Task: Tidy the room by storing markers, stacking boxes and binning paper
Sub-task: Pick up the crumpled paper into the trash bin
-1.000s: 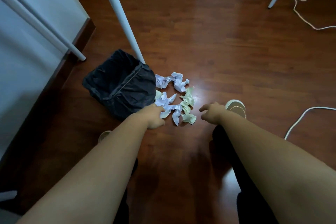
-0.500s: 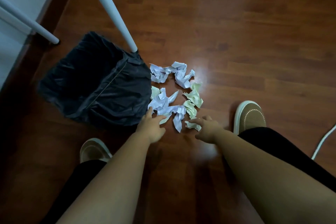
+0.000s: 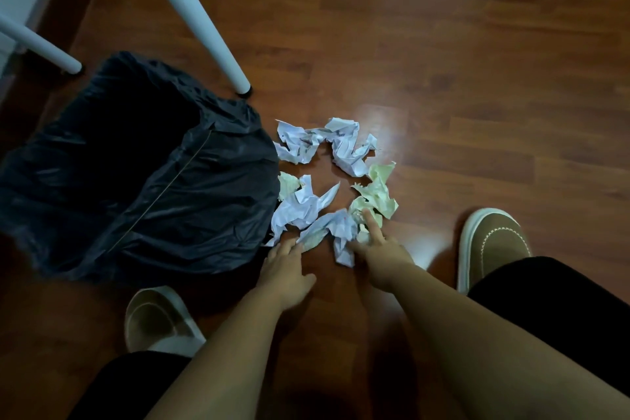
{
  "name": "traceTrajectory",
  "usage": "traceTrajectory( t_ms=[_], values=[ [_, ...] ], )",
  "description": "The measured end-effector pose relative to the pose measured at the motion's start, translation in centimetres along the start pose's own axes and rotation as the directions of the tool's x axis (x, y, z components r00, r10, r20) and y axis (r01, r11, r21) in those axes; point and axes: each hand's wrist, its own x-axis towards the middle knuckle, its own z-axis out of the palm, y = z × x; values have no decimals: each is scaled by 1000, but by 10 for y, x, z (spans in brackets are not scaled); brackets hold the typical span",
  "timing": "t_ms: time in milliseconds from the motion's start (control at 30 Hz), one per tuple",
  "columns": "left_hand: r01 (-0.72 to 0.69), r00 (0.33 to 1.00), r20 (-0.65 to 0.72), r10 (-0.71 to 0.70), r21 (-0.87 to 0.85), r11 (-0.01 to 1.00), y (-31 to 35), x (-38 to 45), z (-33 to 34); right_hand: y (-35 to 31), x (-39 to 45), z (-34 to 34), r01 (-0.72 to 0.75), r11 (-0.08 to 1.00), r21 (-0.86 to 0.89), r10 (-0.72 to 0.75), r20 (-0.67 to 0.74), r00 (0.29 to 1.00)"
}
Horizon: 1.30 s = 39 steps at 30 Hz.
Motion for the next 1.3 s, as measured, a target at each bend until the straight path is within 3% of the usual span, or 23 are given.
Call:
traceTrajectory(
  t_ms=[167, 400, 533, 600, 700, 767, 933, 1067, 1133, 1200, 1300],
  values=[
    [7, 995, -93, -23, -171, 985, -8, -15, 7, 10, 19, -9, -63, 991, 115, 60, 29, 998],
    [13, 973, -221, -67, -237, 971, -8, -30, 1, 16, 32, -23, -46, 998, 43, 45, 29, 999],
    [-85, 939, -342, -22, -294, 952, 12, -55, -1, 25, 12, -26, -91, 982, 168, 93, -1, 996],
    [-201, 902, -427, 71, -268, 942, 21, -77, -5, 31, -4, -32, -94, 977, 189, 100, -19, 995],
    [-351, 791, -583, 187, -182, 919, 30, -111, -21, 35, -31, -48, -70, 972, 226, 99, -118, 988],
    [-399, 681, -713, 169, -167, 901, 32, -132, -41, 35, -45, -66, -43, 955, 293, 110, -219, 970],
    [-432, 398, -914, -85, -268, 861, 28, -186, -98, -13, -71, -144, 210, 846, 489, 119, -559, 821],
    [-383, 240, -906, -348, -418, 824, 2, -214, -130, -101, -95, -214, 511, 684, 520, 1, -701, 713],
    [-328, 231, -881, -413, -470, 819, -14, -219, -137, -147, -101, -236, 640, 594, 488, -71, -760, 646],
    [-230, 240, -896, -374, -427, 875, -28, -216, -138, -190, -104, -251, 721, 513, 465, -138, -785, 604],
    [-109, 406, -866, -292, -363, 925, -36, -208, -129, -235, -99, -256, 731, 514, 449, -268, -725, 634]
  ],
)
